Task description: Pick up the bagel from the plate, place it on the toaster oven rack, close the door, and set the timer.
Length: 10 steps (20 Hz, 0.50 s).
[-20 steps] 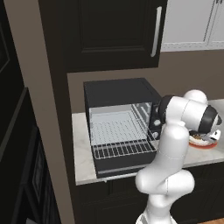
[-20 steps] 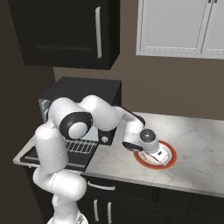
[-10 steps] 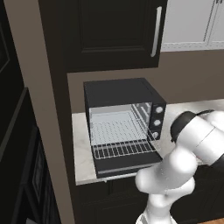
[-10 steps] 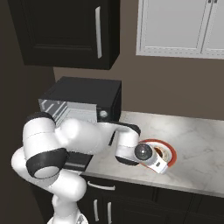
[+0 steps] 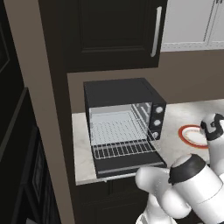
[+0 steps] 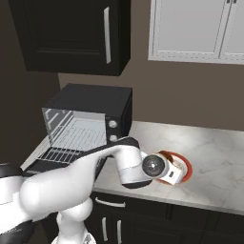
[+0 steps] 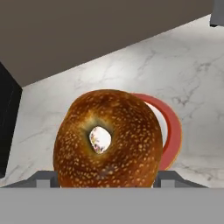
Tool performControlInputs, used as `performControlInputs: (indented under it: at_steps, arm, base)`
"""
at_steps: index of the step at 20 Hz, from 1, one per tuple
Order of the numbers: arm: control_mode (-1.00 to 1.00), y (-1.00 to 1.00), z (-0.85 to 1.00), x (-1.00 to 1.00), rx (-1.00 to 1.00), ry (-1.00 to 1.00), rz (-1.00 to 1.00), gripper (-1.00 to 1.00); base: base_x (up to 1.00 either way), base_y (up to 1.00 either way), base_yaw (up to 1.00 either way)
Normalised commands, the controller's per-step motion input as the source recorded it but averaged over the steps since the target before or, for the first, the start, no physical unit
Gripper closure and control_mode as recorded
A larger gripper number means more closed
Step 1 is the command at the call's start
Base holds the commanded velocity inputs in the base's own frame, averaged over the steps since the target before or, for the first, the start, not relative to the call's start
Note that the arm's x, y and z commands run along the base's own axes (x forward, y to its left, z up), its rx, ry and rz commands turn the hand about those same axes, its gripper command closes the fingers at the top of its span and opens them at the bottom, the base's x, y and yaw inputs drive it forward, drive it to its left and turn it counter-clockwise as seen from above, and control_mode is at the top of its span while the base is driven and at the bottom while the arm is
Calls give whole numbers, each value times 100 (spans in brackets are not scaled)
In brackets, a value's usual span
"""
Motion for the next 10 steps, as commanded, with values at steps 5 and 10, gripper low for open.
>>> performControlInputs:
  at_steps: [5, 10]
  arm:
    - [-100, 9, 89, -52, -1, 5, 24, 100]
    - [-100, 32, 49, -50, -1, 2, 26, 100]
  base:
    - [0, 0, 0]
    - [0, 0, 0]
